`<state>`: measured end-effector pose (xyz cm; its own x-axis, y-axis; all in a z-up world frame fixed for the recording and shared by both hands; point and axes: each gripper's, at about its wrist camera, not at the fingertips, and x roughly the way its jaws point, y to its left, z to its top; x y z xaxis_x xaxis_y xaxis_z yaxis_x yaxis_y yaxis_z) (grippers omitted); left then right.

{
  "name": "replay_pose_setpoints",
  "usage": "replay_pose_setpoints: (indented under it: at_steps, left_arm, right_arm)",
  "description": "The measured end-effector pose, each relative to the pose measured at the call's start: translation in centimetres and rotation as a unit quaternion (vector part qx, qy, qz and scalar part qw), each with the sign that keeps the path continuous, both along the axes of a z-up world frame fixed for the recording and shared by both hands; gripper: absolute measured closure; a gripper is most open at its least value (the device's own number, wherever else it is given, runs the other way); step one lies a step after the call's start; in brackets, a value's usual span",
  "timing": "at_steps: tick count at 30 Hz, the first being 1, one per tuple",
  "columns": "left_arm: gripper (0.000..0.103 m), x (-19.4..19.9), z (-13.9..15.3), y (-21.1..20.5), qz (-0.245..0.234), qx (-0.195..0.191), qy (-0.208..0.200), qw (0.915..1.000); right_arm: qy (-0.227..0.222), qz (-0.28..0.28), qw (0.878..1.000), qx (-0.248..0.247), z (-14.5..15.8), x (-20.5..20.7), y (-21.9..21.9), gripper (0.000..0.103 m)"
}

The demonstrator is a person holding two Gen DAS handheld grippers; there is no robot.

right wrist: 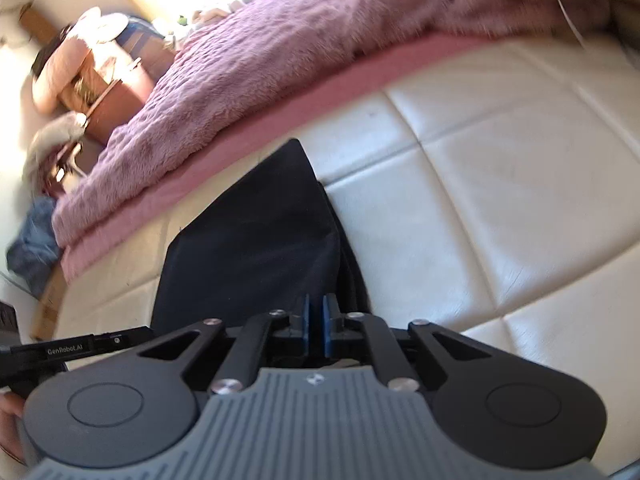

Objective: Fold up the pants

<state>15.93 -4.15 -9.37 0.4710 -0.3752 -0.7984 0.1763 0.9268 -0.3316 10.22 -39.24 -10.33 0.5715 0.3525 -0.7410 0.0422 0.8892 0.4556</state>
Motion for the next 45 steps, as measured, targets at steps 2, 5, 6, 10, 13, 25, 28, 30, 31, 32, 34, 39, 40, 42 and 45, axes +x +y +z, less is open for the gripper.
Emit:
replay_pose_setpoints:
  at_steps: [2, 5, 6, 10, 13, 25, 28, 30, 31, 32, 34, 39, 40, 42, 45]
  left_arm:
    - [0.097, -0.2, -0.5, -0.3, -0.005, 0.015, 0.001, 0.9999]
    - [0.099, -0.3, -1.8, -0.6, -0.013, 0.034, 0.004, 0.9993]
    - [0.098, -0.4, -2.0, -0.5, -0.010, 0.030, 0.003, 0.9995]
    - [0.097, -0.6, -1.9, -0.3, -0.008, 0.028, 0.003, 0.9996]
    - [0.097, -1.3, -0.7, -0.1, -0.014, 0.022, 0.005, 0.9996]
    - [0.097, -4.8, -2.2, -0.8, -0.066, 0.017, 0.076, 0.9948]
    - [0.097, -4.9, -1.9, -0.3, -0.060, 0.009, 0.081, 0.9949]
    - [0.097, -5.0, -0.9, 0.1, -0.059, 0.005, 0.068, 0.9960]
    - [0.097, -5.0, -0.4, 0.4, -0.056, -0.002, 0.053, 0.9970]
    - [0.094, -4.9, 0.2, 0.8, -0.047, -0.009, 0.038, 0.9981]
    - [0.080, -4.2, 0.7, 2.1, -0.016, -0.029, 0.016, 0.9993]
    - [0.062, -1.2, -0.5, 5.4, 0.065, -0.110, 0.000, 0.9918]
    - [0.054, -0.6, -1.1, 6.0, 0.074, -0.133, -0.001, 0.9883]
    - [0.054, 0.6, -2.4, 6.6, 0.097, -0.157, 0.019, 0.9827]
    - [0.054, 1.7, -4.0, 6.5, 0.108, -0.185, 0.046, 0.9757]
  right_arm:
    - [0.006, 0.008, 0.999, -0.036, -0.2, 0.0, 0.3, 0.103]
    - [0.015, 0.015, 0.997, -0.075, -2.0, 0.0, 0.7, 0.103]
    - [0.020, 0.016, 0.996, -0.081, -2.8, 0.1, 0.8, 0.103]
    - [0.023, 0.014, 0.996, -0.083, -4.0, -0.1, 0.5, 0.103]
    - [0.022, 0.019, 0.996, -0.089, -3.4, -0.1, 0.4, 0.103]
    - [-0.038, 0.067, 0.989, -0.130, -0.8, -1.6, 3.0, 0.097]
    - [-0.012, 0.060, 0.990, -0.128, -2.3, -1.3, 3.0, 0.097]
    - [-0.012, 0.051, 0.992, -0.114, -2.1, -1.3, 2.4, 0.097]
    - [-0.014, 0.050, 0.992, -0.111, -1.8, -1.3, 2.2, 0.095]
    - [-0.017, 0.049, 0.992, -0.112, -1.4, -1.4, 1.9, 0.088]
    - [-0.026, 0.049, 0.993, -0.104, -0.6, -1.2, 1.3, 0.073]
    - [-0.015, 0.039, 0.999, -0.011, -1.3, 1.2, -1.2, 0.064]
    - [-0.007, 0.035, 0.999, 0.007, -1.8, 1.8, -1.5, 0.064]
    - [0.010, 0.028, 0.998, 0.046, -3.1, 3.2, -2.3, 0.064]
    - [0.038, 0.010, 0.993, 0.114, -4.8, 4.6, -3.3, 0.064]
